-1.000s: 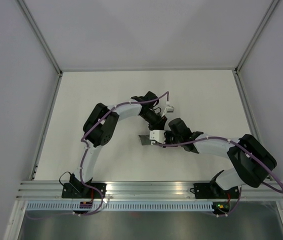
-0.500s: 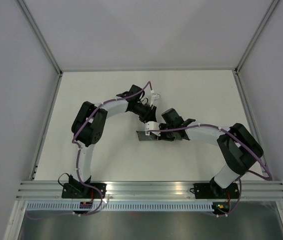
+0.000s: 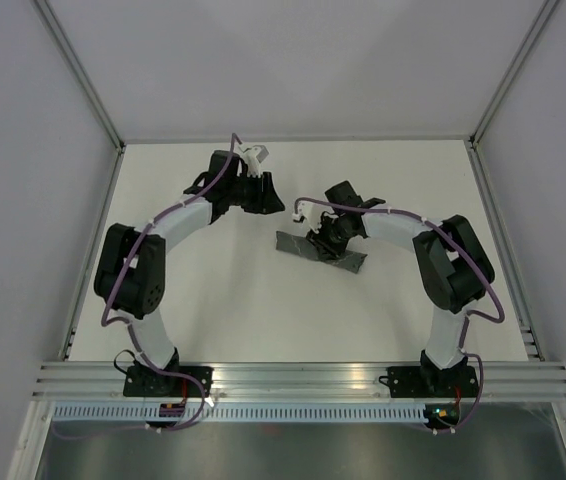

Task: Fold the napkin, place the utensils inside, and roll it up
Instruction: Roll the napkin with the utensil

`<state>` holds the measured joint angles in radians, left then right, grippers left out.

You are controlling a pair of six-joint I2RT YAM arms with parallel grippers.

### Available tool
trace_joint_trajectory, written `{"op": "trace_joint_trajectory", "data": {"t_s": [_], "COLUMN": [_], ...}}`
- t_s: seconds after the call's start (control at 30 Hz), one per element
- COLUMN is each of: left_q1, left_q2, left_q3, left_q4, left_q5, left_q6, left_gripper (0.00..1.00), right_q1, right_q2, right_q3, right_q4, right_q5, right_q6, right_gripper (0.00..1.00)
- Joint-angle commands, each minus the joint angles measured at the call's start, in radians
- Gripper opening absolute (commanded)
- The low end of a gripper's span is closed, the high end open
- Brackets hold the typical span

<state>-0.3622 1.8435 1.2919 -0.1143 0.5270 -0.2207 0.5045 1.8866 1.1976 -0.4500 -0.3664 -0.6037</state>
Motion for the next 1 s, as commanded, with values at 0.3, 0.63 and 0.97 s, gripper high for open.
{"op": "trace_joint_trajectory", "data": {"t_s": [0.3, 0.63, 0.97], "left_q1": [-0.004, -0.115, -0.173], "left_q2": [-0.213, -0.150, 0.003], "left_q3": [-0.213, -0.283, -0.143], "left_q4": [0.056, 0.226, 0.188], "left_q5": [-0.251, -0.308, -0.400], "left_q6": [-0.275, -0.407, -0.471], "left_gripper": [0.49, 0.49, 0.48], "right_q1": [-0.093, -0.113, -0.115], "right_q2": [0.264, 0.318, 0.396], "right_q3": [0.128, 0.192, 0.250], "right_q4": [-0.073, 0.076, 0.157], "right_q5": [0.006, 0.038, -0.029], "right_q6": [0.416, 0.720, 0.969], "right_gripper": [0.13, 0.13, 0.14]}}
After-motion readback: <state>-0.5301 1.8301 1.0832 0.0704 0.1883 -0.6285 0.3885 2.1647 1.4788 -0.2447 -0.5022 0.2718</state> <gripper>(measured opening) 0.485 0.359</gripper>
